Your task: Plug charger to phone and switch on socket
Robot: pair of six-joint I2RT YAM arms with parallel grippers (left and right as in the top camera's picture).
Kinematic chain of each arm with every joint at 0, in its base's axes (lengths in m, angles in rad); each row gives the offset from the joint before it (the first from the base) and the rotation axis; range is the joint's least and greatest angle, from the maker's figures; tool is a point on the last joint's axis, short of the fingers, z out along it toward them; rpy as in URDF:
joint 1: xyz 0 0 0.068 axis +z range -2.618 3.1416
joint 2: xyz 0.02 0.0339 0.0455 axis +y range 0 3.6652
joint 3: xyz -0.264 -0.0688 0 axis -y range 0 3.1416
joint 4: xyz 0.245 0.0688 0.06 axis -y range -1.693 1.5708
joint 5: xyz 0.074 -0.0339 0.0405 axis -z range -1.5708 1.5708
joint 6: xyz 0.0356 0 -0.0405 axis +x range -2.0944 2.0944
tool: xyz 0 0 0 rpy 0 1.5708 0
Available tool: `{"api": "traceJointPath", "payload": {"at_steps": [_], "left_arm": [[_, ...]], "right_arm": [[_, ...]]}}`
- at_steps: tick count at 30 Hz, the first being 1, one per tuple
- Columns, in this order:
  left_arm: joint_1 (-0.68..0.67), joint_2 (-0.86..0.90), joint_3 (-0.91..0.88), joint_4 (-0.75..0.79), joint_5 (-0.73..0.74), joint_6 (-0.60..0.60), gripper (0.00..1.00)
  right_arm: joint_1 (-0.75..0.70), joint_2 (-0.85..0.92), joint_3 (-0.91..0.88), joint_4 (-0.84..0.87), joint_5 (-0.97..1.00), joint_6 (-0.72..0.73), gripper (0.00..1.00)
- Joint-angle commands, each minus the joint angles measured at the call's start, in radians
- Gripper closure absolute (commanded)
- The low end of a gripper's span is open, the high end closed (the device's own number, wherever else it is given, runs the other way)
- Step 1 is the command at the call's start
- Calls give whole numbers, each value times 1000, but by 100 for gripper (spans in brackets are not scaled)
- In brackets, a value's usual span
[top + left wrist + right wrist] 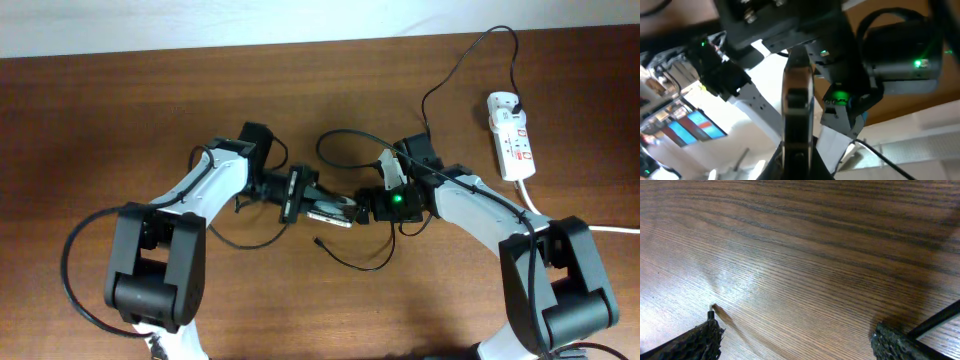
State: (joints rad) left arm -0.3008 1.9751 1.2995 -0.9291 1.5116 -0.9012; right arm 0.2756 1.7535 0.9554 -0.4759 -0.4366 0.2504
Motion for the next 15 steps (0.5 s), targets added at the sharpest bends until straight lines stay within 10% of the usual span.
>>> {"api": "traceJointPath", "payload": {"at_steps": [1,8,15], "left_arm": [[27,0,12,116,37,18,100],[164,0,12,181,16,452,100],[289,0,12,273,-618,533,100]], "right_arm": [[-2,21,-13,-1,31,-11,1],[-1,21,-13,23,56,-10,1],[-1,21,-13,39,56,-11,1]]}}
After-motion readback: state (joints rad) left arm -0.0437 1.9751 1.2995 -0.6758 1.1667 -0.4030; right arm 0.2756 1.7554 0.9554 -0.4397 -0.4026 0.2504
